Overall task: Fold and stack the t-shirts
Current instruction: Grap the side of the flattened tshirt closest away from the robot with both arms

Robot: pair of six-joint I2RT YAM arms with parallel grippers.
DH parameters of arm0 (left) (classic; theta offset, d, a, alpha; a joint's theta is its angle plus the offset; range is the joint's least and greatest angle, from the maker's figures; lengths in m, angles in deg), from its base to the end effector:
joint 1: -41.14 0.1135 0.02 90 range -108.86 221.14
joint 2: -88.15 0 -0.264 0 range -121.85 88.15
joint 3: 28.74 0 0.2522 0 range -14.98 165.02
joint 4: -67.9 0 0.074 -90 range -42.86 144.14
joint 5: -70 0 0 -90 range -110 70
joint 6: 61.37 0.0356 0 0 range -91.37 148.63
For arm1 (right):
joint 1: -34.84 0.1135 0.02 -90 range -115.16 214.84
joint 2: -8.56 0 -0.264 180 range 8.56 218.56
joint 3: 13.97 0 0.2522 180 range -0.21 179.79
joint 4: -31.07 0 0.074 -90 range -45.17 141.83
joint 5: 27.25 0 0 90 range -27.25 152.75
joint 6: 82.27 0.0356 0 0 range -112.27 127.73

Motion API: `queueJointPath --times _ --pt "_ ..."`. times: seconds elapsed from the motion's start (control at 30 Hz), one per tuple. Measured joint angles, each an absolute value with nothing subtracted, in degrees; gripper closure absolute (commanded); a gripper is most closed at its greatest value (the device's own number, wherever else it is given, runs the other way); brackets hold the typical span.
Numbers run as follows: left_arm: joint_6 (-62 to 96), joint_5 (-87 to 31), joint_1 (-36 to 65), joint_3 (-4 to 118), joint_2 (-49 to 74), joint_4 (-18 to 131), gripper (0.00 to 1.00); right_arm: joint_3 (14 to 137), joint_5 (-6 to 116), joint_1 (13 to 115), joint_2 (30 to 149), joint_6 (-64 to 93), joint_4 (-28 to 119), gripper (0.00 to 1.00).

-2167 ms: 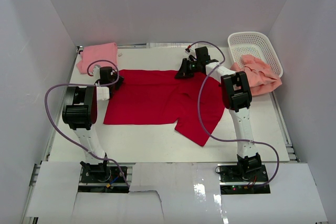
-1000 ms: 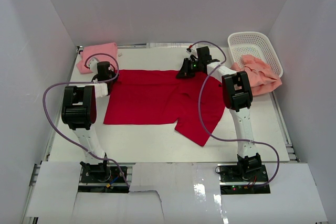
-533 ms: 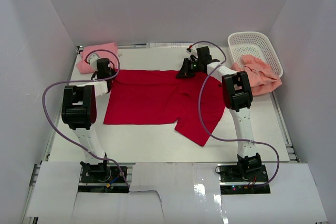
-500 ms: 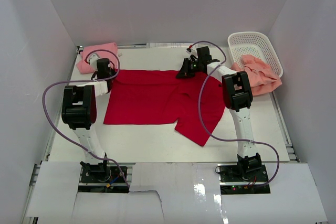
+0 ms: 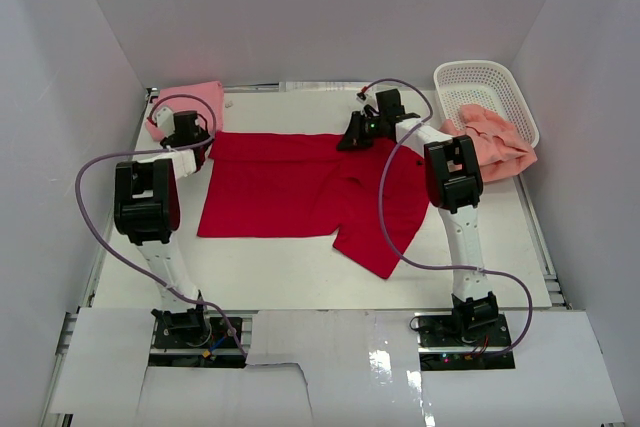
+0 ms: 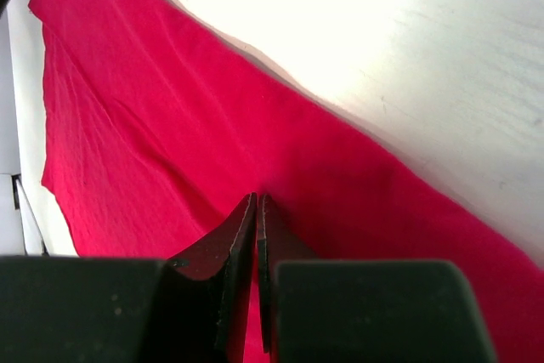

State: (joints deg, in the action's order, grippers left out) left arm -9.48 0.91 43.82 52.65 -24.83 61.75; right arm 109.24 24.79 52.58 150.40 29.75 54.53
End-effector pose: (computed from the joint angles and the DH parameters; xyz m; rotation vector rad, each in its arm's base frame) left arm 0.4217 0.0325 0.1588 -0.9408 1.9666 0.0576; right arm 0.5098 0.1861 0.1276 -0.2700 2.3525 1.1108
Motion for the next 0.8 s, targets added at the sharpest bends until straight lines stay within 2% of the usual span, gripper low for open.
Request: queueJointPath --times 0.23,0.3,0.37,0.43,0.57,0.73,0.8 --pt "-5.5 -1.4 42.5 62.4 -24.8 53.2 0.31 109.0 26.5 52.2 147.6 28.2 58.4 0.90" --pt "-4.5 -2.9 40.1 65.2 -24.4 51.9 0.31 110.2 27.3 52.1 146.2 27.5 60.4 0.86" --pt "-3.4 -4.9 37.8 65.7 -23.1 50.8 0.31 110.4 28.4 52.0 143.6 26.7 62.2 0.76" --pt "-2.5 -7.5 35.6 65.7 -21.8 49.2 0.31 108.8 30.0 52.0 139.5 25.8 63.4 0.72" --pt "-1.3 -13.2 33.0 65.3 -19.0 44.6 0.30 98.8 34.4 51.9 124.6 24.5 65.0 0.58" --pt "0.2 -15.1 33.2 62.3 -12.0 38.3 0.29 81.2 41.0 52.0 104.3 23.2 67.6 0.49" --pt "0.7 -14.8 33.5 60.2 -8.2 35.8 0.23 73.3 42.8 52.2 97.1 23.1 68.1 0.47"
